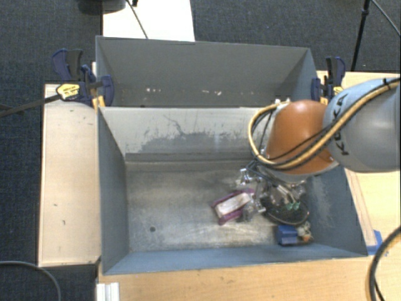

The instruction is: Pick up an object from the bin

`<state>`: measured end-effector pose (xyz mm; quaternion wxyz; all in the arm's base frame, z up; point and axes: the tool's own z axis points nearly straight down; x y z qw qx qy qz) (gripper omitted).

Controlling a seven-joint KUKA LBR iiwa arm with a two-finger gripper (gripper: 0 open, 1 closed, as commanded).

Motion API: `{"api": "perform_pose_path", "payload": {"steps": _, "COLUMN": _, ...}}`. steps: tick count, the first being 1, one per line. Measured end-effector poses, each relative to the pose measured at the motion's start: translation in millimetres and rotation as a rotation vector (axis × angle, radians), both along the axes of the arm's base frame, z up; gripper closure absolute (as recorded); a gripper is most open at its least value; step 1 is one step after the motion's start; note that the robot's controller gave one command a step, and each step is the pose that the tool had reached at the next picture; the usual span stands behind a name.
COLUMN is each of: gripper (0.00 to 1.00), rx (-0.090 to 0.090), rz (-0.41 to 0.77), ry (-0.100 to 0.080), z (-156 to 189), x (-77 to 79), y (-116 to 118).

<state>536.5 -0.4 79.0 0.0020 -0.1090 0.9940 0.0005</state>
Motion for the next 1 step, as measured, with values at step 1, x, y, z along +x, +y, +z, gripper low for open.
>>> {"api": "perform_pose_path", "payload": {"steps": 1, "gripper": 1.00, "rx": -0.005, "rz": 0.561, "ry": -0.004, "z": 157.0, "x": 30.8, "y": -40.5}}
